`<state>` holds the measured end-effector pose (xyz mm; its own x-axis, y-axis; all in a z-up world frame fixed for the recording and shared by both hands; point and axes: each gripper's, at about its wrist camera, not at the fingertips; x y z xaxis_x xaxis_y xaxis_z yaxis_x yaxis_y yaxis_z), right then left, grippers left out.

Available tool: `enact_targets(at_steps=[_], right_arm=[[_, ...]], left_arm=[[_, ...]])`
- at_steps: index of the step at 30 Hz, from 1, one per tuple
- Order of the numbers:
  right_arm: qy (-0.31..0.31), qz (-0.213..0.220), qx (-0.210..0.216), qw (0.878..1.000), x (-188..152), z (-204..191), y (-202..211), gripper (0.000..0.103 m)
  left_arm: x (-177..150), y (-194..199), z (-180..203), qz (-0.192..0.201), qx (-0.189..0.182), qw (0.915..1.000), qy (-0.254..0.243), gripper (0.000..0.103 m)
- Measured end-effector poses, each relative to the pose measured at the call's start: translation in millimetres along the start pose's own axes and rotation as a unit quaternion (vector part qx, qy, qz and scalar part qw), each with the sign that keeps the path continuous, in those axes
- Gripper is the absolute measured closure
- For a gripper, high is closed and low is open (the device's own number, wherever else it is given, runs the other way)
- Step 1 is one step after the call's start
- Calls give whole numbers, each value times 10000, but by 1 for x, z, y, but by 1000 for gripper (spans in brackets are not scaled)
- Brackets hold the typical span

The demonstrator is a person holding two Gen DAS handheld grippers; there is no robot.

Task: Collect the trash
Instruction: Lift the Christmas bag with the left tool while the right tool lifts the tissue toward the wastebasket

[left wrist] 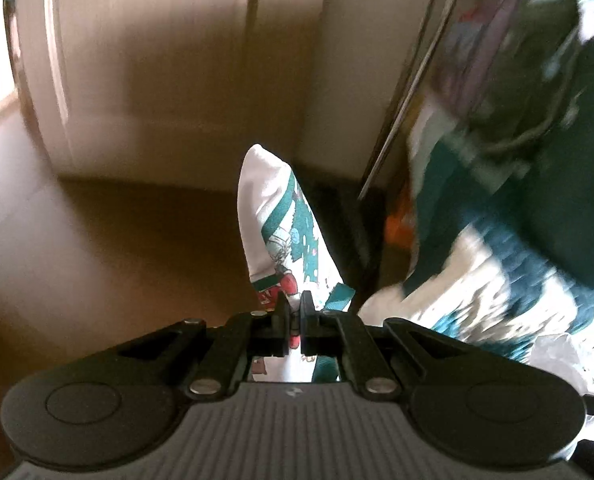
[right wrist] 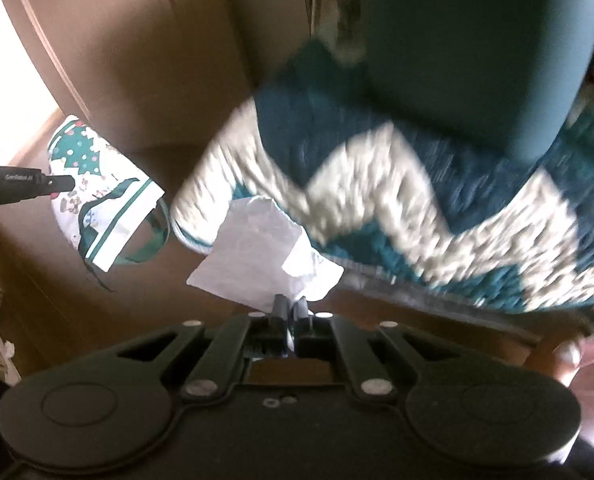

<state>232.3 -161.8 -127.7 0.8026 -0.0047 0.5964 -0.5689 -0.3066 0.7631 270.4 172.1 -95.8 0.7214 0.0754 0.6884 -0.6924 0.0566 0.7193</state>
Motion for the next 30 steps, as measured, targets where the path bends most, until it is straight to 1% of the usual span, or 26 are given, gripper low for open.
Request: enact_targets(at_steps=[3,4,6,9,13,16,19,23,27,30], right_arm=[[13,371,71,9993,11,0,46,101],[44,459,50,9989,15,0,57,101],[161,619,-59,9979,22,0,80,101],[194,885,-45,9959,33,2,117,101],[345,1469,-3,9885,52,7,169,101],[403,1903,-26,9809,67,13,204,101],[408,2276,-89,9729,82,19,232,102],[420,2694,-184,9619,106,29,265,102],[378,2991,-240,9532,130,37,289,102],[416,3131,-309,9483,151,39,299,102]], left_arm=[[19,34,16,288,-21,9994,-185,99],[23,40,27,349,-42,9991,-244,99],[36,64,38,481,-63,9982,-345,99],[52,95,62,722,-154,9962,-461,99],[75,139,89,1106,-301,9917,-586,99],[92,162,116,1383,-448,9870,-680,99],[115,189,142,1634,-536,9816,-832,99],[146,214,181,1970,-645,9728,-1038,99],[171,229,215,2214,-767,9652,-1161,99],[187,242,236,2374,-842,9596,-1255,99]])
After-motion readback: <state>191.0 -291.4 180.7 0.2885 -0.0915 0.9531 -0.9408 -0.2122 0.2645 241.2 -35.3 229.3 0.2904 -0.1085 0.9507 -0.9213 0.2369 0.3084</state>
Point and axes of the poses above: each gripper's, at about its wrist camera, not at the fingertips, and y roughly against the way its jaws point, z to its right, x to its top, and after that the axes turned 7 degrees about -y, right-handed
